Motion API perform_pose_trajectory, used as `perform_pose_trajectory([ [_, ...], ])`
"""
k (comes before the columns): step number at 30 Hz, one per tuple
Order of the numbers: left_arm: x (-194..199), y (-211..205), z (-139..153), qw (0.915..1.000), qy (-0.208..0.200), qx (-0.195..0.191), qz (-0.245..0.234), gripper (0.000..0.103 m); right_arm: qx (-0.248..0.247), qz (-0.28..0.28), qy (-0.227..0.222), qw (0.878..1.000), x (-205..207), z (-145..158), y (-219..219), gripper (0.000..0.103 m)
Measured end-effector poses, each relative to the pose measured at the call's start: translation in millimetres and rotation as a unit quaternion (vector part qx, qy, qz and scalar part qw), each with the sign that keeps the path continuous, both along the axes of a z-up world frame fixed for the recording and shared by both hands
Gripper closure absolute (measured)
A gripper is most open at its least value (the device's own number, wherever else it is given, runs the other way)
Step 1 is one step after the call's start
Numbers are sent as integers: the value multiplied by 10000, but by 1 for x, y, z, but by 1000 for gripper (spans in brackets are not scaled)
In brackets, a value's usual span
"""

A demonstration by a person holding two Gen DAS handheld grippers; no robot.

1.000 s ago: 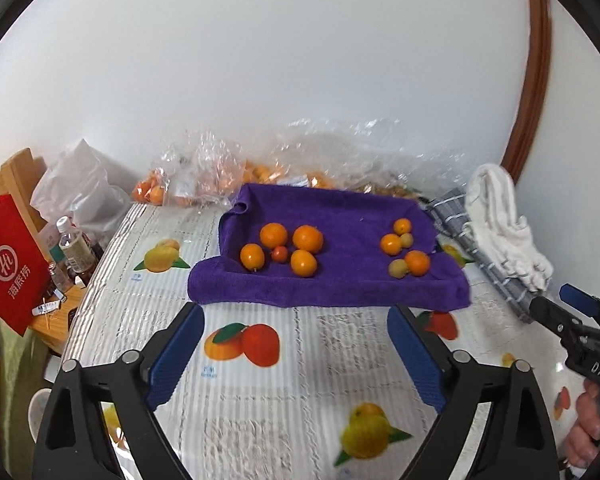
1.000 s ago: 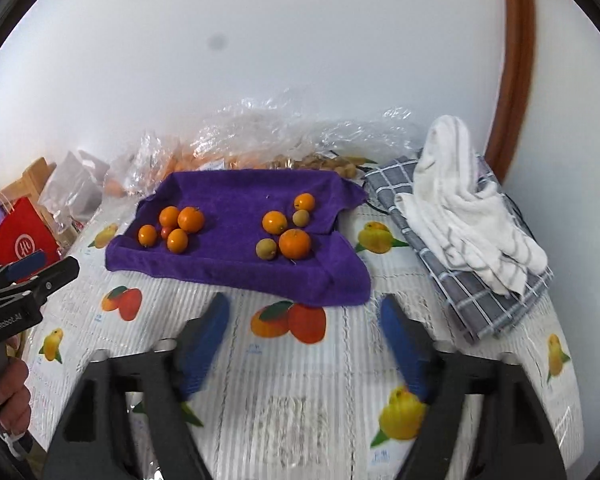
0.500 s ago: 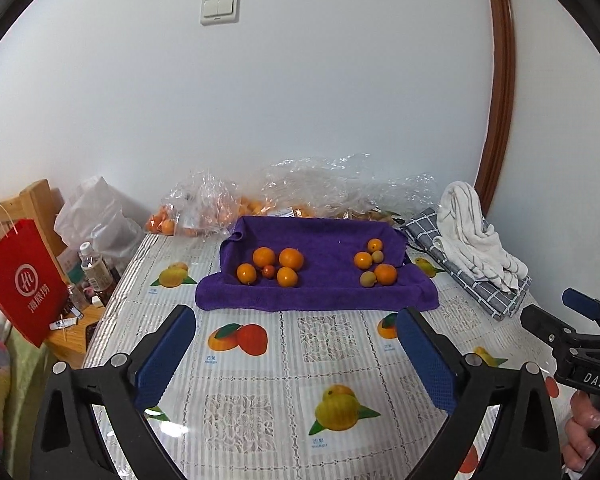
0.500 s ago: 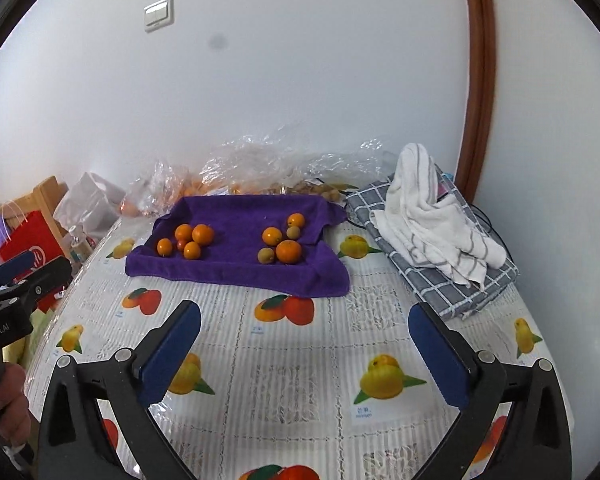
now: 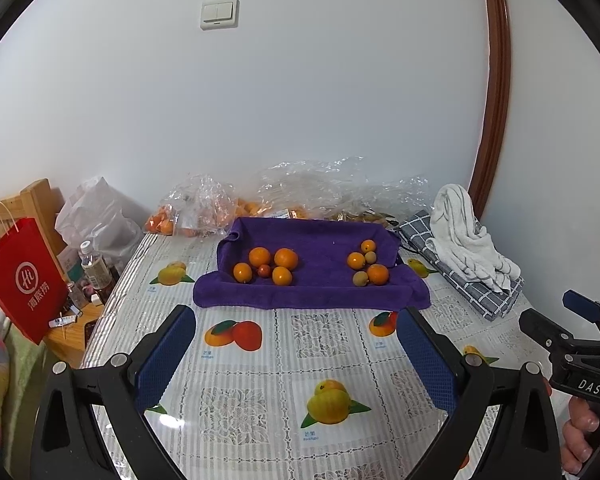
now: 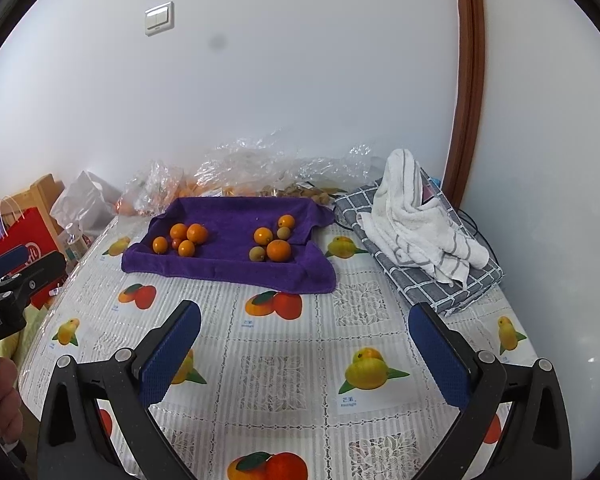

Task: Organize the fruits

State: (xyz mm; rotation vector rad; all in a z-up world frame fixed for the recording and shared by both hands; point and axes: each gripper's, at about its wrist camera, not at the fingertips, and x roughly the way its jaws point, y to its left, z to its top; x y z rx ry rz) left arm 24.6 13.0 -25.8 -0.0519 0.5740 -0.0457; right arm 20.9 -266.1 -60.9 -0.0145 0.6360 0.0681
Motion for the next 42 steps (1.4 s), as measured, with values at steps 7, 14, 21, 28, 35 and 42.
perform_pose_trajectory([
  [7,-1,0,-1,10000,27,-7,14,2,13,7,-4,10000,0,0,0,1],
  [14,-1,-1,-1,10000,30,-18,24,2,1,-16,-7,10000,-1,1,-1,1],
  [21,-3,-2,-3,10000,25,16,-21,2,5,-29,-32,10000,-1,2,-2,1],
  [28,-4,-4,-3,10000,23,25,-28,2,21,-34,-23,10000,-1,1,-3,1],
  [35,-4,-4,-3,10000,27,23,-17,2,10,-43,-16,10000,-2,0,-1,1],
  [42,-4,-4,-3,10000,28,18,-21,2,0,-52,-23,10000,-2,0,0,1],
])
